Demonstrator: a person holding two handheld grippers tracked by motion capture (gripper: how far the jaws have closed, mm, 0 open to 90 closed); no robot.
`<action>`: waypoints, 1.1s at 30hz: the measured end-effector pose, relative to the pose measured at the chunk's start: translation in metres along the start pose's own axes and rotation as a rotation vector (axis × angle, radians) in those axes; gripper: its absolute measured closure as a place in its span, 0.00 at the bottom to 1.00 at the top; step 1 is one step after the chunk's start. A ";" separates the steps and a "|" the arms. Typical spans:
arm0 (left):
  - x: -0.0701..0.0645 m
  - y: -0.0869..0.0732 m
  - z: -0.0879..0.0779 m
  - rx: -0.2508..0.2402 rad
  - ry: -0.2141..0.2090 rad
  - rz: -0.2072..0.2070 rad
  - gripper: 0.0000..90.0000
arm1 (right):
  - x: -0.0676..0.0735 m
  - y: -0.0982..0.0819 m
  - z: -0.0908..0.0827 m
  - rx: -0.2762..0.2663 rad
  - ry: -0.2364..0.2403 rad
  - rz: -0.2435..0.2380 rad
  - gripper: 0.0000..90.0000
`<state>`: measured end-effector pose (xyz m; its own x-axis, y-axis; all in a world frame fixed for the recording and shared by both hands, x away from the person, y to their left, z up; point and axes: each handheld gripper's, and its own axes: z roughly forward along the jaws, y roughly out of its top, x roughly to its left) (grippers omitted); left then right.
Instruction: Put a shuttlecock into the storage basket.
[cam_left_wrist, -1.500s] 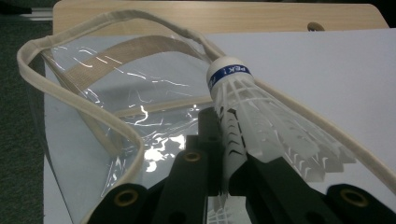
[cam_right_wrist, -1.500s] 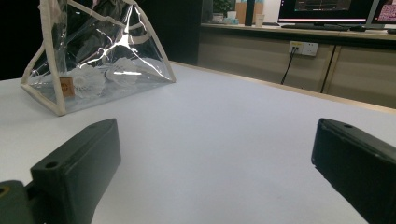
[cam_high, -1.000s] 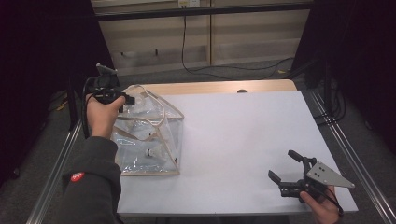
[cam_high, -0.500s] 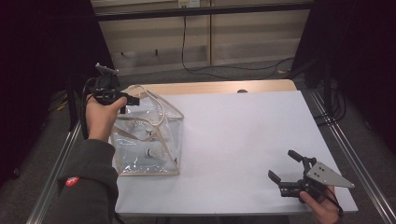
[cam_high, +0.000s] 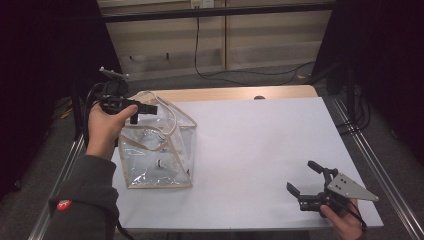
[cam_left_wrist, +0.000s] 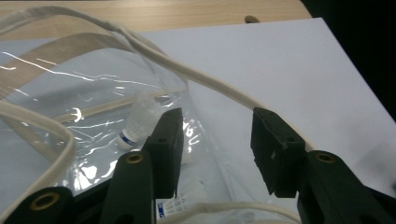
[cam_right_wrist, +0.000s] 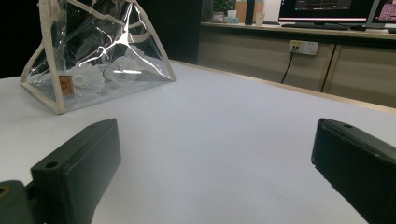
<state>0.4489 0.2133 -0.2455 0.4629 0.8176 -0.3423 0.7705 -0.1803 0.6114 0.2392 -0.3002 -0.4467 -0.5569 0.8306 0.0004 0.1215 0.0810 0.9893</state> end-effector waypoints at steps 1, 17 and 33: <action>-0.001 -0.001 -0.001 0.009 -0.005 0.014 0.58 | 0.000 0.000 0.000 0.001 0.000 0.000 0.01; -0.011 -0.011 -0.003 0.029 -0.069 0.044 0.28 | 0.002 0.000 0.000 0.002 0.004 -0.008 0.01; -0.022 -0.020 -0.010 0.043 -0.161 0.141 0.15 | 0.002 0.001 0.000 0.001 0.004 -0.008 0.01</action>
<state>0.4189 0.2046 -0.2437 0.6288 0.6852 -0.3676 0.7097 -0.3125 0.6314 0.2383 -0.2979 -0.4460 -0.5614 0.8275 -0.0067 0.1180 0.0881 0.9891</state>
